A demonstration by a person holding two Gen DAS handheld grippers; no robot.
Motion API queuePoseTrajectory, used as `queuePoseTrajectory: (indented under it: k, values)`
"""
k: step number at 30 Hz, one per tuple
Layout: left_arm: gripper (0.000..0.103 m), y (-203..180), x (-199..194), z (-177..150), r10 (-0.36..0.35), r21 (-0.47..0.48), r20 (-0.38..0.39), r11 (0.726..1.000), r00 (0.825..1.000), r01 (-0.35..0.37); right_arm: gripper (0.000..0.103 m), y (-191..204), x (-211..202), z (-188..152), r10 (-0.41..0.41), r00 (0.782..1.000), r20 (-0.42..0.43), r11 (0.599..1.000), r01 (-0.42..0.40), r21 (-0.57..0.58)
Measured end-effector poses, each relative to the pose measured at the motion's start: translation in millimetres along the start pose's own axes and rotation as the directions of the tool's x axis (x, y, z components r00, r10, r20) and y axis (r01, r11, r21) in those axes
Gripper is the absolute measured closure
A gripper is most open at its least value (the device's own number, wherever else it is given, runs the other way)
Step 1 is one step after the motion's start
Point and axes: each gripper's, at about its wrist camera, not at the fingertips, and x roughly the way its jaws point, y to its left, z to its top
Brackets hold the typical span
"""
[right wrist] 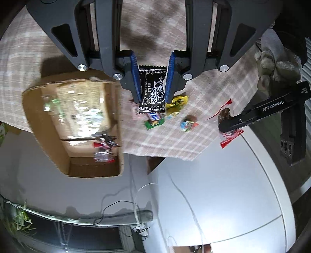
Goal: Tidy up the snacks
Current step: 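Carry the red-printed bag and black packet over the cardboard box, then open the left gripper over the box while the right releases the black packet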
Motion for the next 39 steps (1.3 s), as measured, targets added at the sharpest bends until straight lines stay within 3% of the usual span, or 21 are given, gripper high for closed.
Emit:
queuePoseTrajectory:
  k: [19, 39]
  values:
    - [0.061, -75, 49, 23, -0.103, 0.1, -0.032, 0.989, 0.994, 0.106, 0.077, -95, -39, 23, -0.136, 0.989, 0.062, 0.988, 0.13, 0.085]
    - [0.061, -142, 123, 57, -0.161, 0.208, -0.091, 0.962, 0.983, 0.177, 0.077, -144, -21, 37, -0.153, 0.987, 0.056, 0.979, 0.144, 0.144]
